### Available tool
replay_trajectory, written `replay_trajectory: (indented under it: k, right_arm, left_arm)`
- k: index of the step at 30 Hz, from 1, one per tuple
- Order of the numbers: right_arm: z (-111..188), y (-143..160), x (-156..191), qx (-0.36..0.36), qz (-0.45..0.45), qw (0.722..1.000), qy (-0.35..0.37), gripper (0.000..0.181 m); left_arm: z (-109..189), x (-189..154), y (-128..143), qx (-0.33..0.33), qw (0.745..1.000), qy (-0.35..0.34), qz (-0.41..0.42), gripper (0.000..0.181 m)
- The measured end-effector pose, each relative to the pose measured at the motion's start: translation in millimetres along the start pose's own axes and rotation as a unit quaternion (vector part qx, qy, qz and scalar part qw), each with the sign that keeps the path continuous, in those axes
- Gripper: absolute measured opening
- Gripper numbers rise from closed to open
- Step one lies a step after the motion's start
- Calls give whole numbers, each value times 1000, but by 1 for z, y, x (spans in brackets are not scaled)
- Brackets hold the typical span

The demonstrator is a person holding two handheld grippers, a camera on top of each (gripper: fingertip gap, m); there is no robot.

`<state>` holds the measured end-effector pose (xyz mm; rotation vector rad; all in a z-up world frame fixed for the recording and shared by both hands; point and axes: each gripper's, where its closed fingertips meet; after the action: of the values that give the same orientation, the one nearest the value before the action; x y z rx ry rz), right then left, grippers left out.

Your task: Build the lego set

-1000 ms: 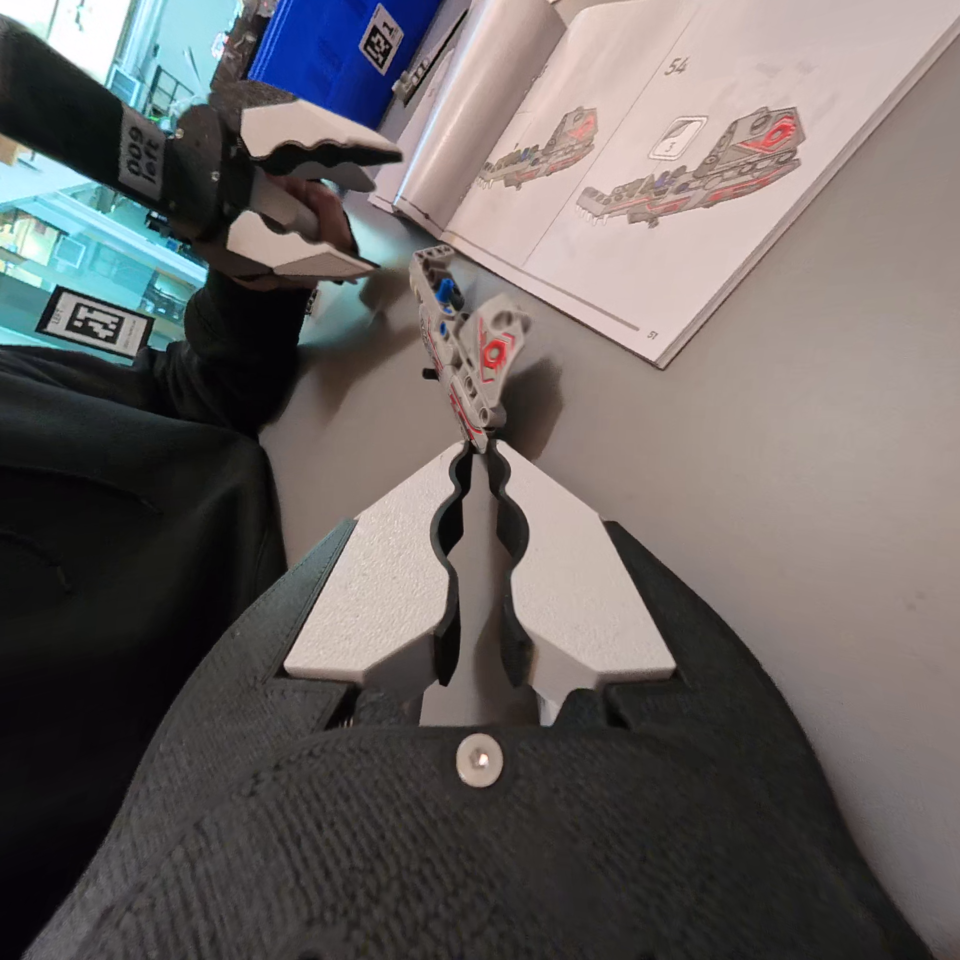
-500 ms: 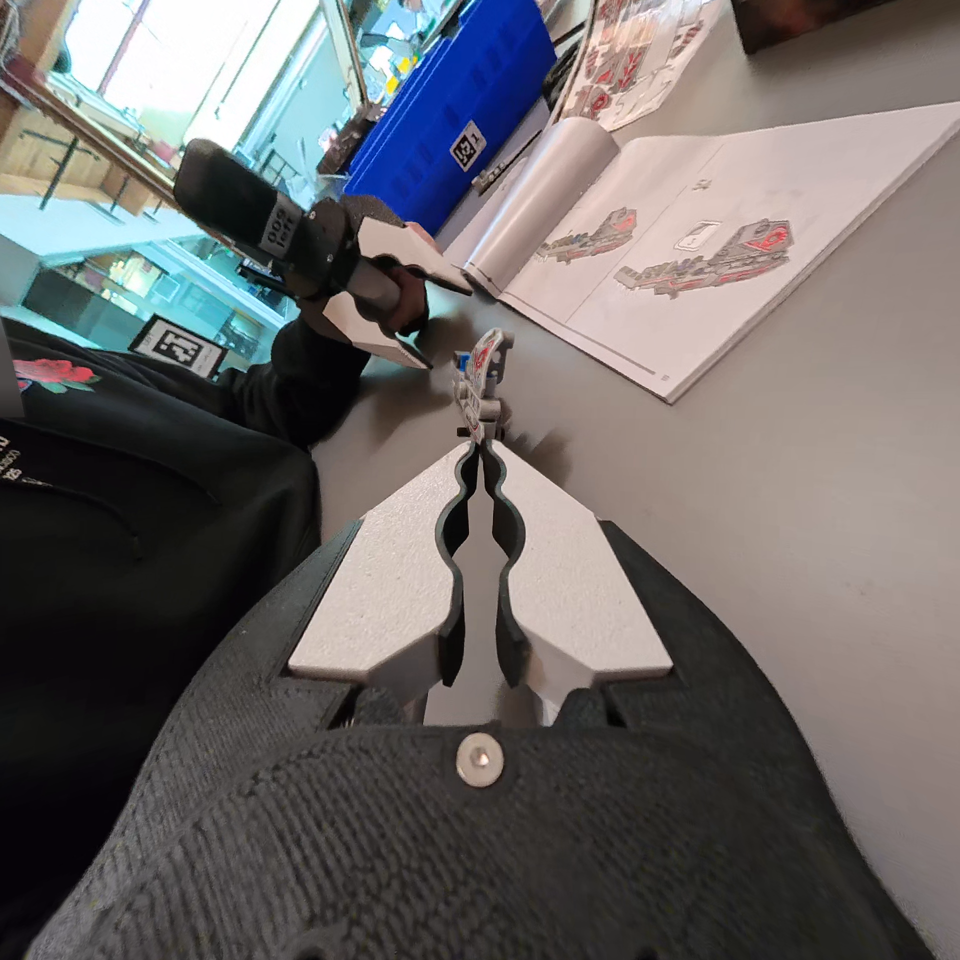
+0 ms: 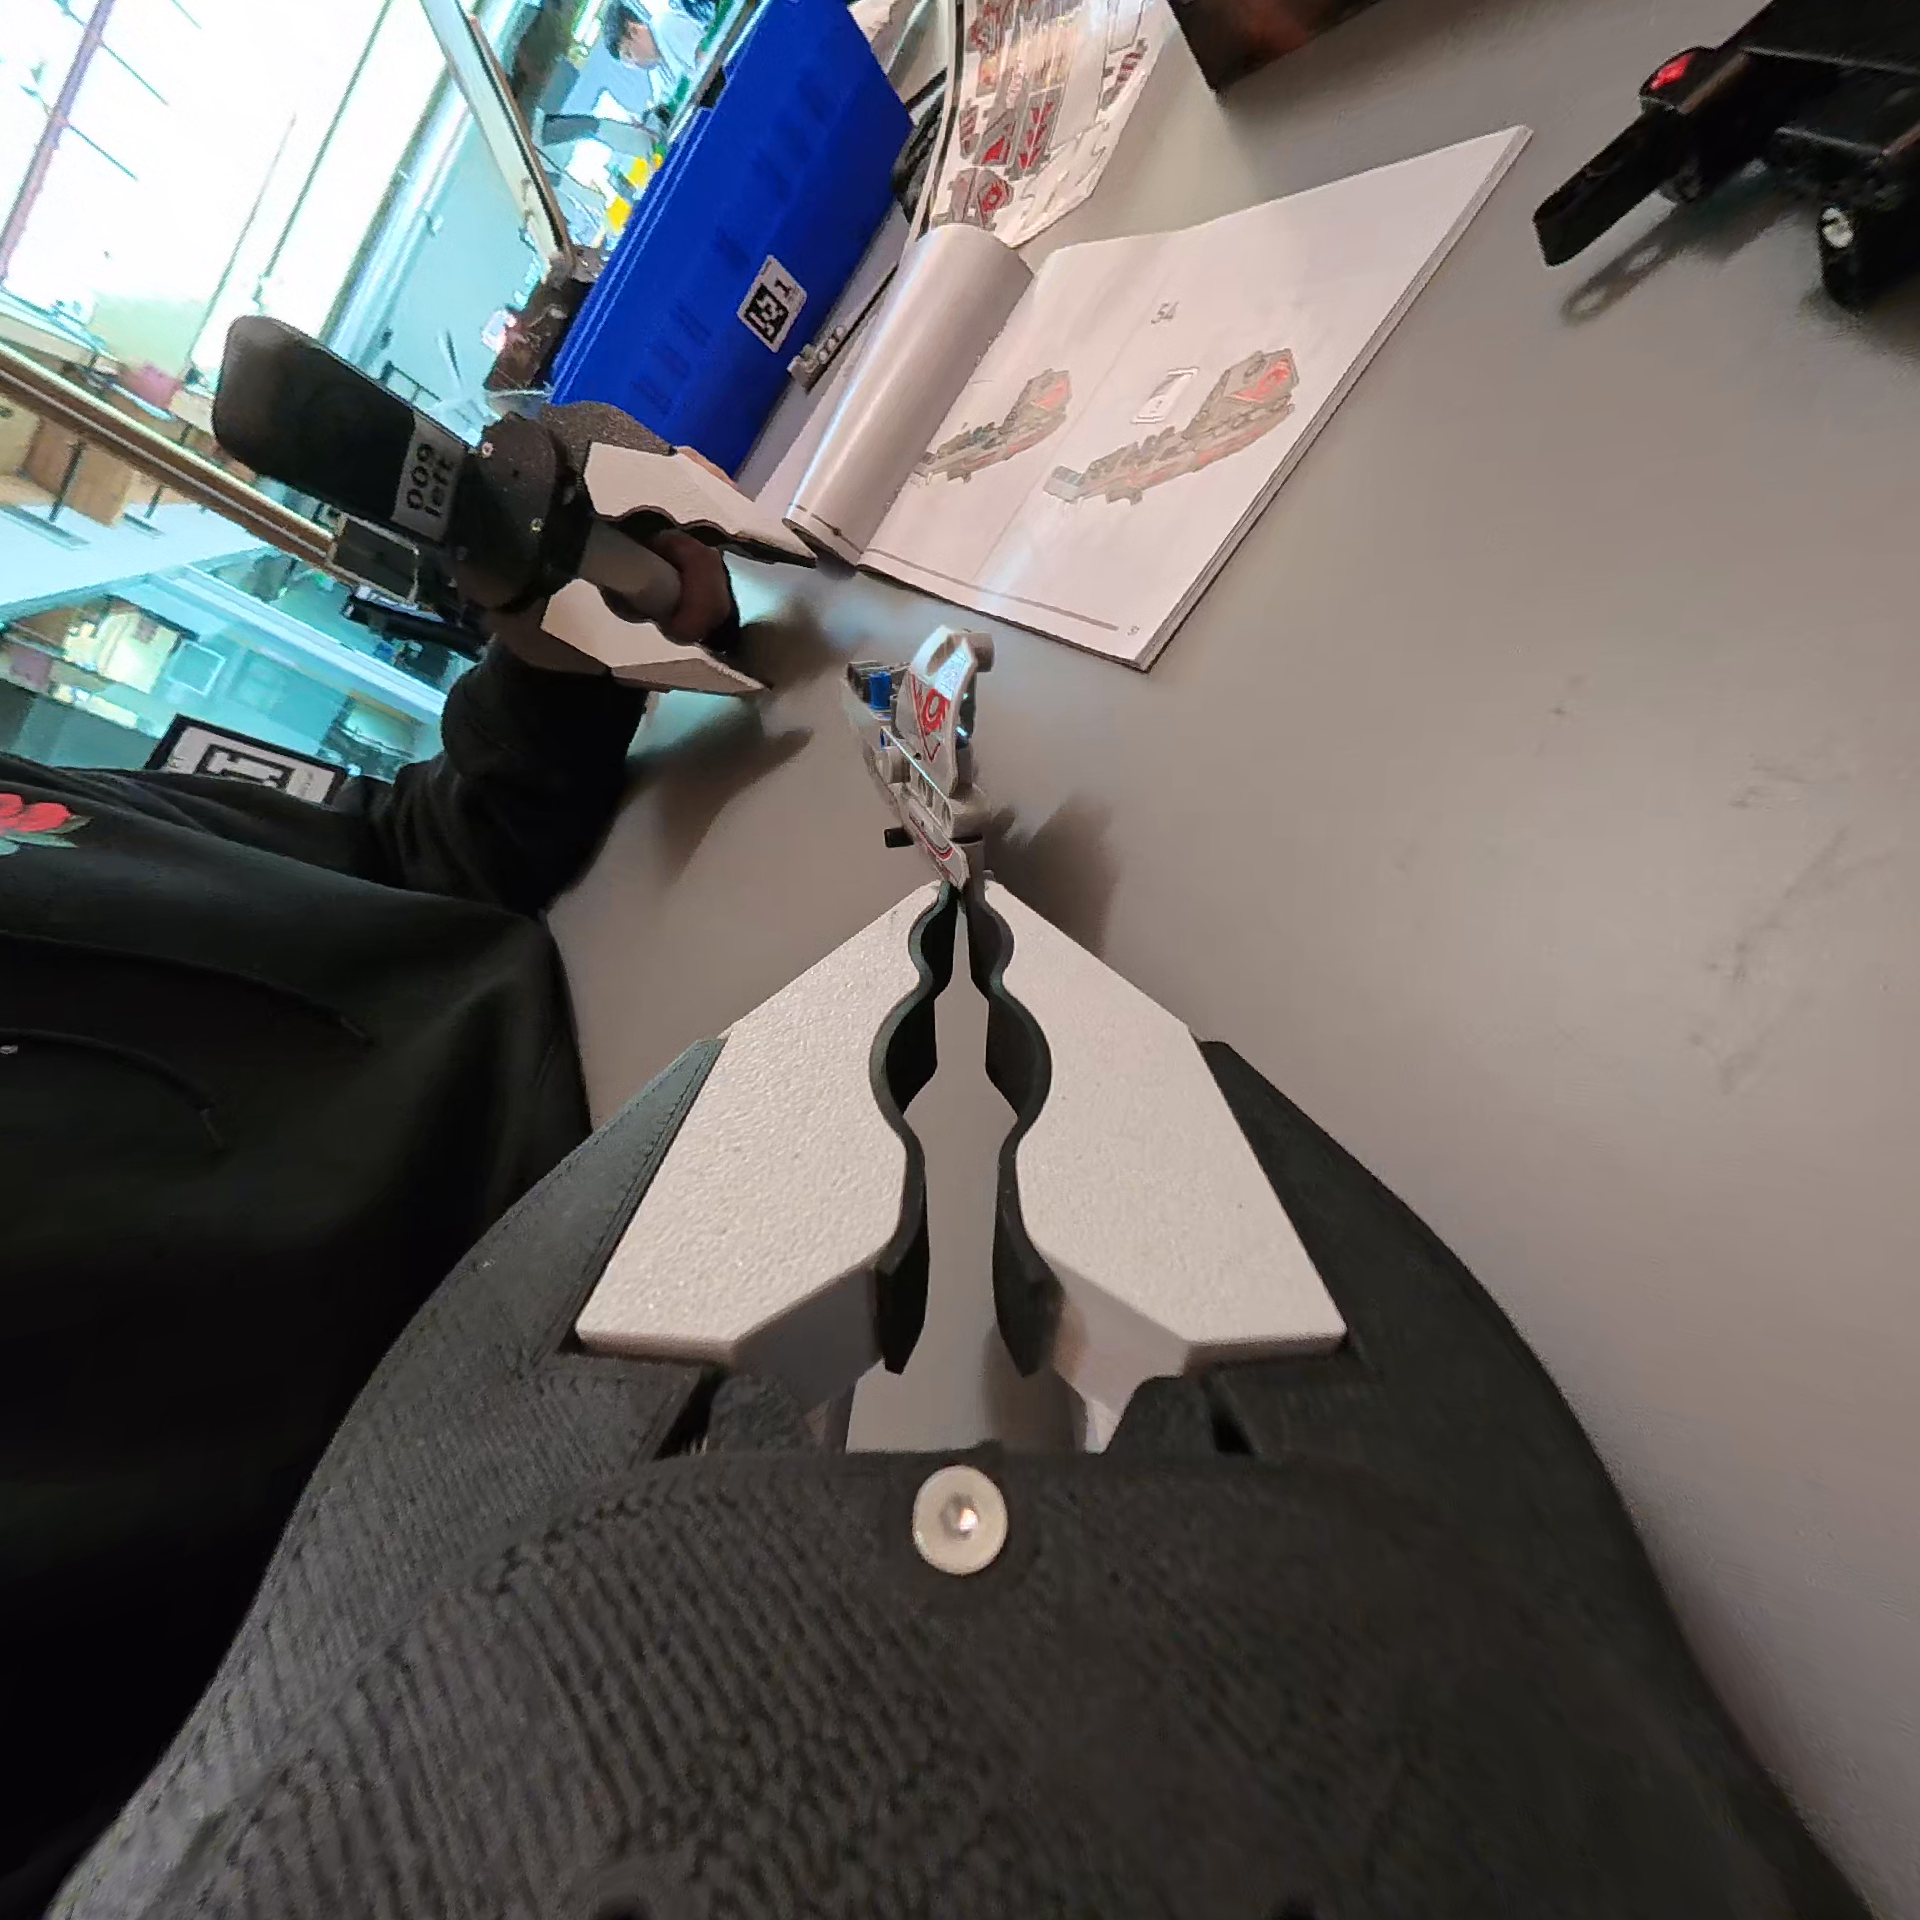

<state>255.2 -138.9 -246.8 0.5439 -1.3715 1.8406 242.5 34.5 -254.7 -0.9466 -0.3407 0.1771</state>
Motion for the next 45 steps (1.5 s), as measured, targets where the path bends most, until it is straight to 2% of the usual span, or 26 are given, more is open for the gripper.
replay_trajectory:
  k: [6,16,39,45]
  right_arm:
    - [-1,3,-6,8,-15,1000,15,1]
    - [-12,6,1,29,-21,999,-13,1]
    - [-15,6,-8,35,-7,999,31,4]
    - [-15,7,-5,37,-21,999,9,0]
  left_arm:
    - [-1,1,1,4,1000,-5,0,35]
    - [-2,2,3,11,1000,-6,0,34]
    - [-5,0,6,26,1000,-8,-8,31]
    - [-7,-3,7,31,999,6,-10,29]
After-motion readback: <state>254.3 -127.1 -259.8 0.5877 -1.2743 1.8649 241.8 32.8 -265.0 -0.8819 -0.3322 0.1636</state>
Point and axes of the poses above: each gripper's, where its closed fingertips meet, z back along the fingers, y out of its underside, x = y × z across the jaws, and after that the axes turned 2 degrees about -z, right-handed
